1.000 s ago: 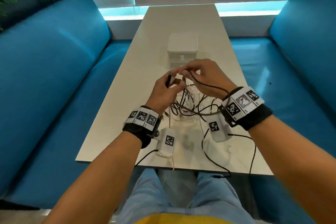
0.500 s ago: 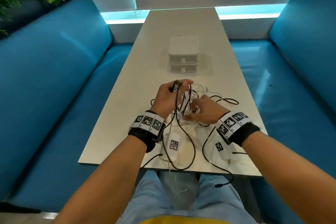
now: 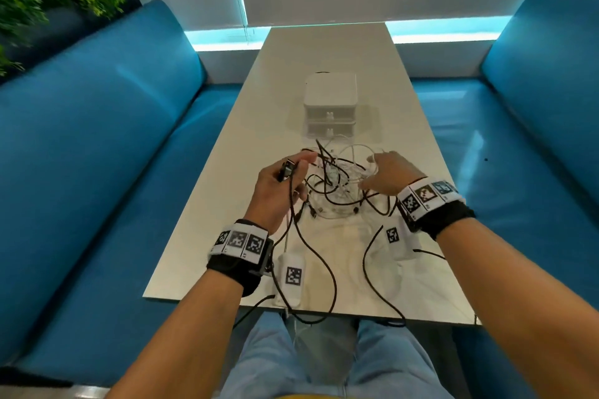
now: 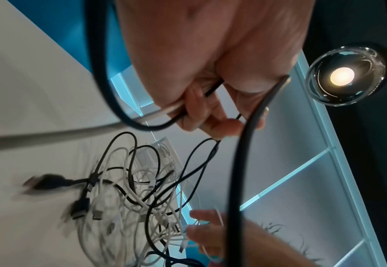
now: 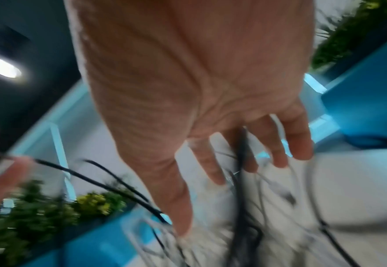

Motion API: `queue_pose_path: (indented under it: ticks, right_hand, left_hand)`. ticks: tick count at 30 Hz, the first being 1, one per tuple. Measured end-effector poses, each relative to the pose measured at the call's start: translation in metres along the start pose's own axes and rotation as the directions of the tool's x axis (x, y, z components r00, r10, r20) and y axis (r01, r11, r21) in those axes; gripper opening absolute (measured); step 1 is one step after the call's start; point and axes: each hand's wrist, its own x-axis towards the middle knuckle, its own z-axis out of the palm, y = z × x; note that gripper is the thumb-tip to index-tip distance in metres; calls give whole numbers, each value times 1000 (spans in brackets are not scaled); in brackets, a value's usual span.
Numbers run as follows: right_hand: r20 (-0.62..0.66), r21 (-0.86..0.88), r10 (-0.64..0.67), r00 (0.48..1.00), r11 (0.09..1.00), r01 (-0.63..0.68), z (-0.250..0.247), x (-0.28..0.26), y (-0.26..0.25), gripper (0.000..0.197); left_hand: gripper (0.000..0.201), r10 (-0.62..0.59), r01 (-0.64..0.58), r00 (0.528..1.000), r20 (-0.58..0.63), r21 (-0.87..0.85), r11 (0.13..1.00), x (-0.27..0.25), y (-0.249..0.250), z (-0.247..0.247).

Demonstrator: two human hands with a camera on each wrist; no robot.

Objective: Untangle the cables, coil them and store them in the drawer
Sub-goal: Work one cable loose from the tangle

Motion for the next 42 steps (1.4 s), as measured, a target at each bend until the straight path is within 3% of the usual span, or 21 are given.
queue_pose_path:
  ticks: [3,7,9,12,15,18,20,23,26,29,31,35,36,38,42]
  right_hand:
    - [-176,3,-125,976,992,128,-21,-27,-13,40]
    - [-150,219,-353,923,899,379,-31,-50,-33,18]
    - [-218,225,-363,906,885,409,-30,-48,-34,7]
    - [-245,256,-363,899,870,421,-26,-46,-31,11]
    - [-268,255,-421,867,837,485,-21,-50,-31,33]
    - [-311,158,-430,847,856,492,-19,-44,-28,13]
    - [-356,170,-386,851,869,465,-23,-41,-25,10]
    - [-449,322,-386,806,771,549,-30,-46,-28,9]
    - [-493,453,-396,775,643,617,-33,-53,-35,12]
    - [-503,496,-411,760,582,644,-30,-57,-34,16]
    - [-483,496,-403,778,606,622,-21,-55,-25,28]
    - [-182,353,-366,913,842,408,26,-36,2,63]
    - [-93,305,-332,939,888,345,37,-32,8,63]
    - [47,269,-224,973,941,204,49,-25,16,43]
    - [-52,222,-78,996,971,88,45,-5,21,19]
  left_hand:
    - [19,-10,8,997,77,26,1000,0,0,8]
    - [20,13,-15,987,160,10,1000,0,0,18]
    - [28,18,-15,987,162,-19,1000,0,-1,21]
    - [34,34,-26,983,180,-49,998,1,-2,24]
    - [24,68,-60,977,202,-42,997,1,0,27]
    - [29,111,-113,968,223,-5,994,2,1,29]
    - [39,83,-84,981,173,-5,996,6,-1,28]
    - [31,29,-36,996,87,82,996,15,-7,31]
    - [10,49,-80,987,151,210,974,22,-15,41]
    - [16,81,-112,988,132,253,961,25,-23,46]
    - [12,64,-88,994,88,312,946,27,-27,43]
    - [20,-8,5,1000,13,172,985,24,-23,37]
    - [21,-12,10,1000,16,130,991,21,-18,35]
    - [23,-2,2,1000,3,65,998,17,-9,27]
    - [23,38,-47,993,-115,-80,996,13,10,0]
